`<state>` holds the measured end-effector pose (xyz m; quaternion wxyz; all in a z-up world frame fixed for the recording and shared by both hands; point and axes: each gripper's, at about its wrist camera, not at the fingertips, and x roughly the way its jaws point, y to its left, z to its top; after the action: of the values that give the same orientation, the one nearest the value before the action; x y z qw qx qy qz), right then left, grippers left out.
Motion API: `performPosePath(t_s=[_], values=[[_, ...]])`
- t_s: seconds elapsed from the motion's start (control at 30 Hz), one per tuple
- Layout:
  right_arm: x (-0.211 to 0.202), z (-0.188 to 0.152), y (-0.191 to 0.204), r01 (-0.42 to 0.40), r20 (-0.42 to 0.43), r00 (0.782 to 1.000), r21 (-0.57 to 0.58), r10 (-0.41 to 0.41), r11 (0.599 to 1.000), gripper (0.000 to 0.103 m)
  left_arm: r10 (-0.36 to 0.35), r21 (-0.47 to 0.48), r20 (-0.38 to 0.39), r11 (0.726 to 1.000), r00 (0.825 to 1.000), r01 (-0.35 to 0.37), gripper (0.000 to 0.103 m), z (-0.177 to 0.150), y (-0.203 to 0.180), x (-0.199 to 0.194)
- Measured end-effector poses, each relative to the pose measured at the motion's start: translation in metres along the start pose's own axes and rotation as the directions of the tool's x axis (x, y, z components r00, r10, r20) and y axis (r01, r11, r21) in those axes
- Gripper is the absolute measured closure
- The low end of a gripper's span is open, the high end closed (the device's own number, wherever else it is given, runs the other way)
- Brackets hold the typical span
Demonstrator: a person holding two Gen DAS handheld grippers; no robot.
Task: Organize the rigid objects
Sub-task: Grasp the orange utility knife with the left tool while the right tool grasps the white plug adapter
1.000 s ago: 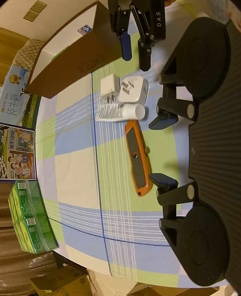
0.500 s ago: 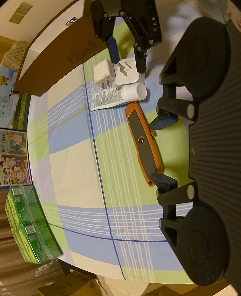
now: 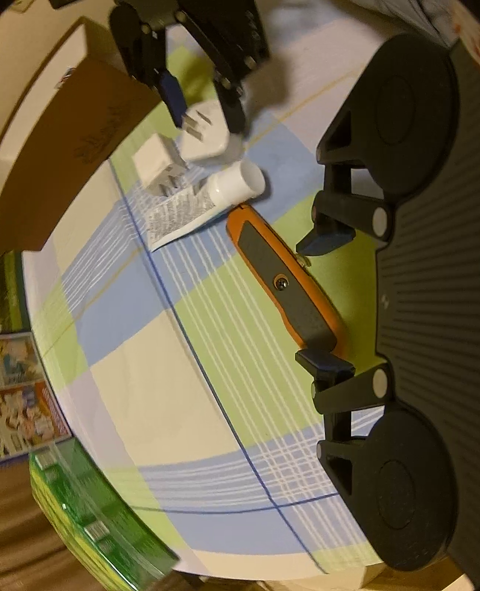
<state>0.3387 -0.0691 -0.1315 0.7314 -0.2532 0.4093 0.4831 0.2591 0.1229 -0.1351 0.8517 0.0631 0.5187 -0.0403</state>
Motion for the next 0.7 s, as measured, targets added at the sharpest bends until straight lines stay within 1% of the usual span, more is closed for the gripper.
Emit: performPosePath(t_s=[0.1,0.17,0.3,0.37,0.47,0.53,0.67,0.7], values=[[-0.009,-0.009,-0.006,0.029,-0.01,1.0,0.052,-0.029,0.998,0.052,-0.007,0.075,-0.005,0.997,1.0,0.008,0.051,0.002,-0.002,0.006],[-0.015,-0.016,-0.012,0.051,-0.017,0.999,0.094,-0.05,0.994,0.052,-0.024,0.134,-0.006,0.991,1.0,0.024,0.05,0.004,-0.005,0.009],[-0.028,-0.028,-0.023,0.084,-0.027,0.996,0.168,-0.081,0.982,0.052,-0.05,0.249,-0.011,0.967,0.999,0.051,0.046,0.004,-0.011,0.016],[-0.033,-0.034,-0.028,0.101,-0.032,0.995,0.197,-0.097,0.975,0.052,-0.05,0.283,-0.023,0.958,0.998,0.054,0.046,0.004,-0.012,0.021],[-0.039,-0.041,-0.032,0.131,-0.04,0.991,0.229,-0.125,0.965,0.052,-0.063,0.285,-0.027,0.956,0.998,0.068,0.047,0.005,-0.011,0.025],[-0.043,-0.045,-0.032,0.144,-0.042,0.99,0.243,-0.138,0.959,0.052,-0.057,0.275,-0.023,0.96,0.998,0.062,0.053,0.006,-0.01,0.025],[-0.049,-0.051,-0.03,0.159,-0.047,0.987,0.259,-0.152,0.953,0.052,-0.042,0.258,-0.03,0.965,0.999,0.048,0.058,0.001,-0.014,0.021],[-0.049,-0.052,-0.03,0.161,-0.048,0.987,0.261,-0.154,0.952,0.052,-0.037,0.257,-0.031,0.965,0.999,0.044,0.061,-0.001,-0.015,0.019]])
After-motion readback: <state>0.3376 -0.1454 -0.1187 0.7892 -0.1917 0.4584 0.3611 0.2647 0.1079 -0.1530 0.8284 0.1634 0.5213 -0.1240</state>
